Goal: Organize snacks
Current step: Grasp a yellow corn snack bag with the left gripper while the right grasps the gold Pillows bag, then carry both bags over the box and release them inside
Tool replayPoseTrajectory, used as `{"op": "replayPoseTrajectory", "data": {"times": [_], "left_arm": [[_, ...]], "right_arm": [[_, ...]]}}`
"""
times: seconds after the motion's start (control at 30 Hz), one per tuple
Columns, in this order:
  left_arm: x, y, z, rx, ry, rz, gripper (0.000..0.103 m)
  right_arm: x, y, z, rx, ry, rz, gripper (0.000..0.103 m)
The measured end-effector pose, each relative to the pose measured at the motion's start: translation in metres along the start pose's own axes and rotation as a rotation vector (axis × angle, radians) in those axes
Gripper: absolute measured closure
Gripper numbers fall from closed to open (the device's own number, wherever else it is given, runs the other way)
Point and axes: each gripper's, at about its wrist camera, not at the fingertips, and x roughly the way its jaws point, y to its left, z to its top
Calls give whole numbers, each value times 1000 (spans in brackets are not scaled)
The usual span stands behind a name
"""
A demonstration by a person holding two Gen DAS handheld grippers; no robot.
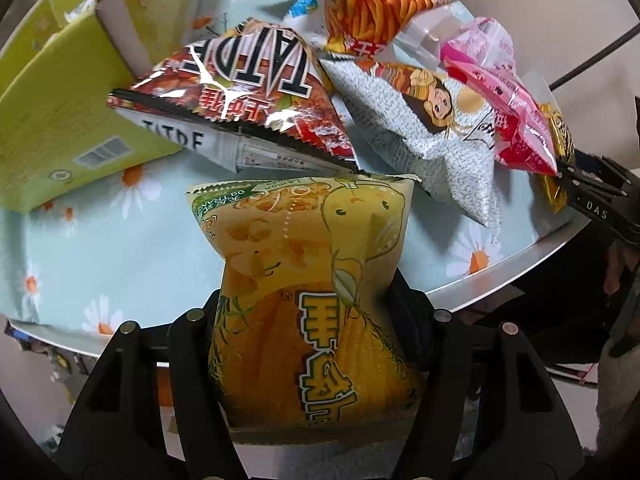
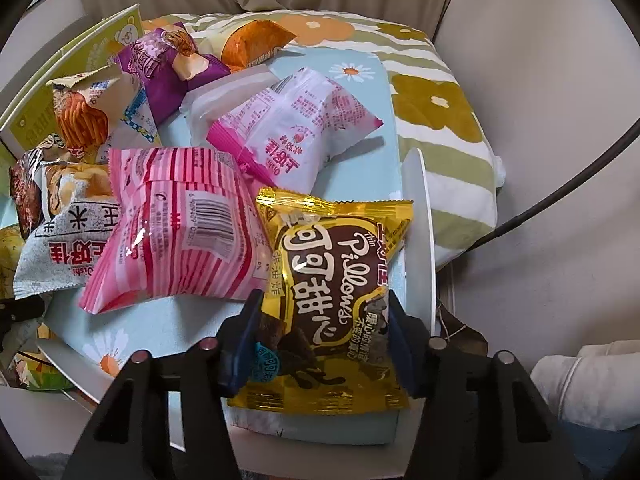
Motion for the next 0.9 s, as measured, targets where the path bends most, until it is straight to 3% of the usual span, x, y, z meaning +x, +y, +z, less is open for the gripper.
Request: {"op": "replayPoseTrajectory", "data": {"times": [0.4, 0.63, 0.9], "left_arm": [[-54, 10, -21, -52, -104, -13, 45], [-110, 16, -33, -96, -240, -24, 45], [-169, 43, -22, -175, -400, -5, 45]], "right_arm": [[-43, -2, -3, 66, -73, 51, 54], [-88, 5, 9, 51, -167, 75, 54], [-142, 32, 47, -16, -293, 153, 54]]}}
